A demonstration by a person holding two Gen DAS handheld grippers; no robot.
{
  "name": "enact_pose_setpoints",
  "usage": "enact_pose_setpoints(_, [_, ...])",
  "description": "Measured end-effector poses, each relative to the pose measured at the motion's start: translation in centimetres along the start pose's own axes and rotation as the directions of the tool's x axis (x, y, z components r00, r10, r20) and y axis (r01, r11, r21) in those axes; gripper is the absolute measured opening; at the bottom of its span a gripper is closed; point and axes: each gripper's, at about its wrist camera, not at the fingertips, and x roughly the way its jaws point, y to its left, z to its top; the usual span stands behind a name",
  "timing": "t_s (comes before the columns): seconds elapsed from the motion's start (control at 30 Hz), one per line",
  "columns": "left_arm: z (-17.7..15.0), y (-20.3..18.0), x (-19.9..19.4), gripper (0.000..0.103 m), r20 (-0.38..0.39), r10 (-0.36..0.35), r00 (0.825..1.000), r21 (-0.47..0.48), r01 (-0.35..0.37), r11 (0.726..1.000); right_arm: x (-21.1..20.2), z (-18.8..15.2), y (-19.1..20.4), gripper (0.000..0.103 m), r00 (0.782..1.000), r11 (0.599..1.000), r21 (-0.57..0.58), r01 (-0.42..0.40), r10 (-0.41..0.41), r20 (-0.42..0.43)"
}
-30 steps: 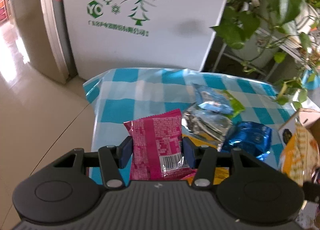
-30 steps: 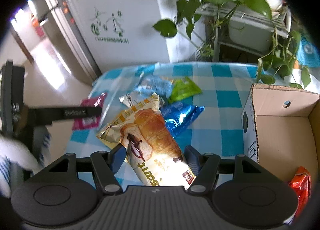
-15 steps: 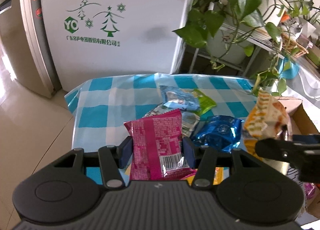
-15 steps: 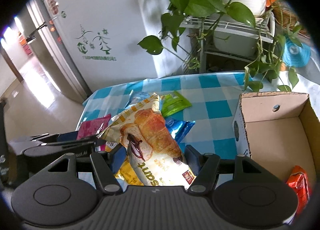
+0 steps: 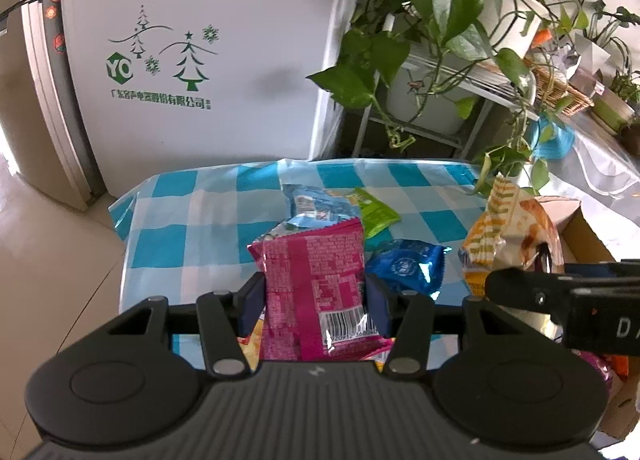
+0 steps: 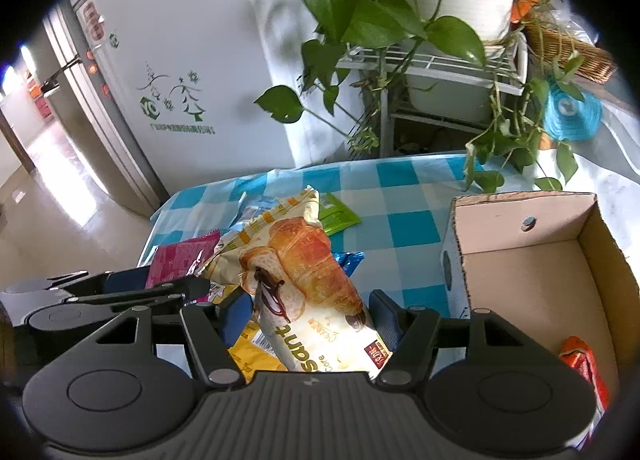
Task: Organize snacks
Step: 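Grasp and lift the pink bag with the left tool while the right tool grasps the croissant bag, then carry the pink bag and croissant bag over the box and open both tools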
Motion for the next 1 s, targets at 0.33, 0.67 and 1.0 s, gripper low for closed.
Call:
enact_pose_setpoints(0.33, [0.0,-1.1,-0.4,0.052,0.017,-0.022,1.0,0.02,0.022,1.0,-0.9,0.1,-1.2,0.07,1.0,1.0,0.017,0.012,-0.012,0.021])
enact_pose_setpoints(0.67, [0.7,-4.5,-1.1,0.052,0.051,-0.109,0.993,0.061,0.106,0.993,-3.6,1.4,-5.2,0.07,0.992,0.993,0.113,0.038,-0.051,0.115])
enact_pose_setpoints(1.0, [1.4,-11.4,-0.6,0.052,0.03,-0.244,0.969,0.086,0.241,0.967,-6.5,1.2,-11.2,0.07,0.975,0.965,0.242,0.097,-0.141,0.172])
